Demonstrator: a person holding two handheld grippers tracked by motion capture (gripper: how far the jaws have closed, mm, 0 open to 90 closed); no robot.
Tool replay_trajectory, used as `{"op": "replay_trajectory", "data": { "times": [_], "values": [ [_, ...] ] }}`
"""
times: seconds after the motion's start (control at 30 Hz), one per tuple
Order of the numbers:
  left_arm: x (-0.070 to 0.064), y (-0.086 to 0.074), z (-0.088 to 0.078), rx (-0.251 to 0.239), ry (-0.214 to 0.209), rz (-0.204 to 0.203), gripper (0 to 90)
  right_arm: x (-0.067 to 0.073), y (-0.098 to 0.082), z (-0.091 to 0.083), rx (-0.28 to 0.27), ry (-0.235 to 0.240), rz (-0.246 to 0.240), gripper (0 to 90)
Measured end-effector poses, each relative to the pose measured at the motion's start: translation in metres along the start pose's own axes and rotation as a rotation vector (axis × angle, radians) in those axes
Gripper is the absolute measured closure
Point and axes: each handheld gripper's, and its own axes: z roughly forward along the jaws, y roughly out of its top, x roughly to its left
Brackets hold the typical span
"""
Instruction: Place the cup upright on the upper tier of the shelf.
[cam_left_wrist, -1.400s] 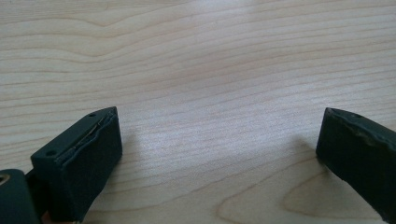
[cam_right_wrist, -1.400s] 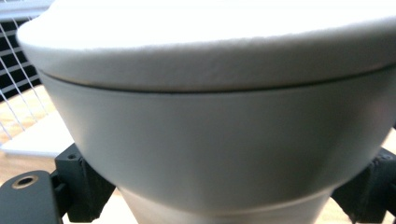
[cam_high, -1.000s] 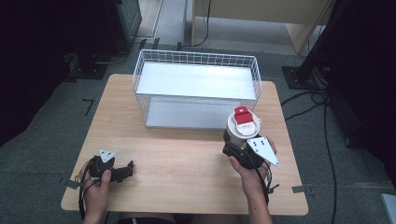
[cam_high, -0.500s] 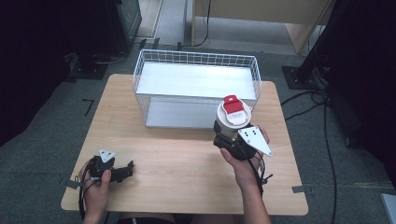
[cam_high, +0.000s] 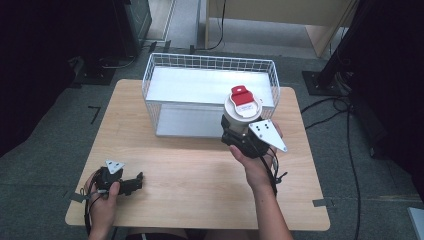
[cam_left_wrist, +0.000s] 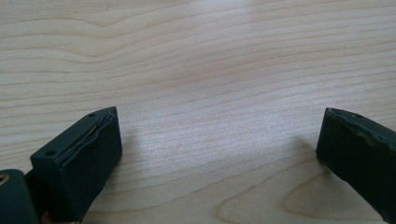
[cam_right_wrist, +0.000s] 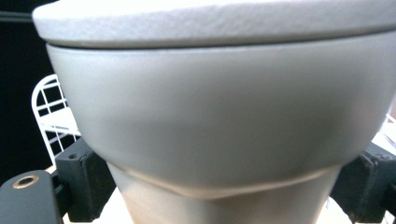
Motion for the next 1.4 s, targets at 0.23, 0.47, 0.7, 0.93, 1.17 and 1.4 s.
{"op": "replay_trajectory", "data": {
  "times": [0.23, 0.47, 0.7, 0.93, 1.17, 1.4],
  "values": [
    [0.000, 0.000, 0.000, 0.000, 0.000, 0.000, 0.6, 0.005, 0.015, 0.010, -0.024, 0.010, -0.001, 9.4],
    [0.000, 0.000, 0.000, -0.003, 0.000, -0.003, 0.6, 0.010, 0.029, 0.023, -0.044, 0.016, 0.001, 9.4],
    [0.000, 0.000, 0.000, -0.001, 0.000, 0.000, 0.6, 0.015, 0.042, 0.036, -0.058, 0.022, -0.007, 9.5],
    [0.000, 0.000, 0.000, -0.003, 0.000, -0.004, 0.6, 0.020, 0.050, 0.051, -0.058, 0.024, -0.014, 9.5],
    [0.000, 0.000, 0.000, -0.001, 0.000, -0.003, 0.5, 0.024, 0.057, 0.068, -0.053, 0.020, -0.018, 9.5],
    [0.000, 0.000, 0.001, -0.003, 0.001, -0.002, 0.5, 0.027, 0.056, 0.087, -0.030, 0.016, -0.025, 9.5]
  ]
}}
